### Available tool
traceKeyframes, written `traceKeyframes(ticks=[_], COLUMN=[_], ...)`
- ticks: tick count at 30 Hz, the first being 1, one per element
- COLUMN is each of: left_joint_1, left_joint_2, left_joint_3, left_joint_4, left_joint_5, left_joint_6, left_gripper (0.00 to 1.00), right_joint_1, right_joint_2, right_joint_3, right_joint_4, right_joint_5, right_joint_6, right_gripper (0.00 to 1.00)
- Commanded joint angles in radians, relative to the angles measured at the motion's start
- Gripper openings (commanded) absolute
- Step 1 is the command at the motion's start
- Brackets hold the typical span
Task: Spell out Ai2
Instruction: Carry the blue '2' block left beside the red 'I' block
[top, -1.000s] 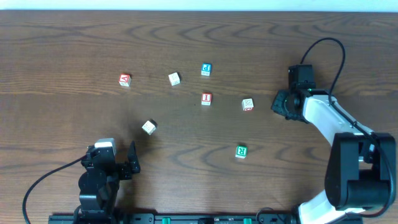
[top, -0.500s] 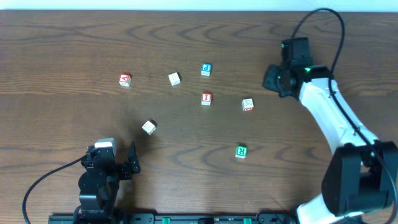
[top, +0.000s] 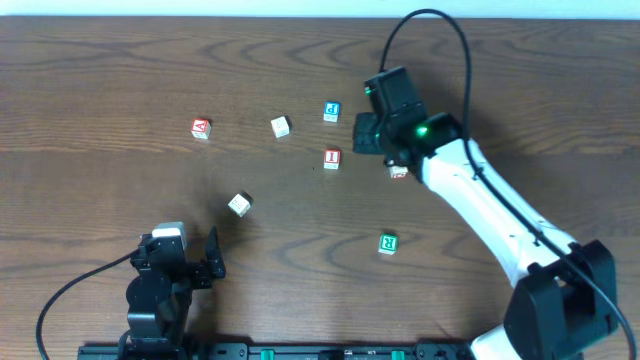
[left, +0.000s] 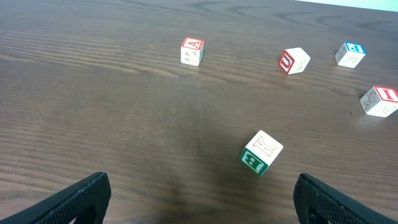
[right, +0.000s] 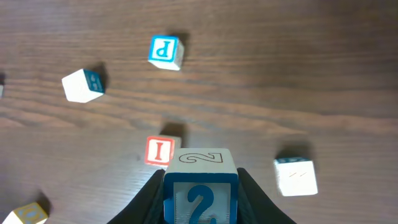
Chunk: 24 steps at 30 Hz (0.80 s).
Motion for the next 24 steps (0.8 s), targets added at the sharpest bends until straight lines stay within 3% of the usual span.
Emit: traceKeyframes(ticks=[1,24], left_joint_1=[0.005,0.005], left_joint_2=[-0.006,-0.006], left_joint_3=[-0.016,-0.016], left_joint_4=[0.0,0.0], left_joint_5=[0.003,0.003], left_joint_6=[0.003,0.003], left_gripper=[0.95,0.95], right_joint_1=[0.031,0.04], right_joint_2=[-0.006,0.185], right_joint_3=[0.014,0.015], right_joint_4=[-0.003,0.026], right_joint_5=[0.068,0.069], right_joint_6=[0.077,0.099], right_gripper=[0.02,0.02])
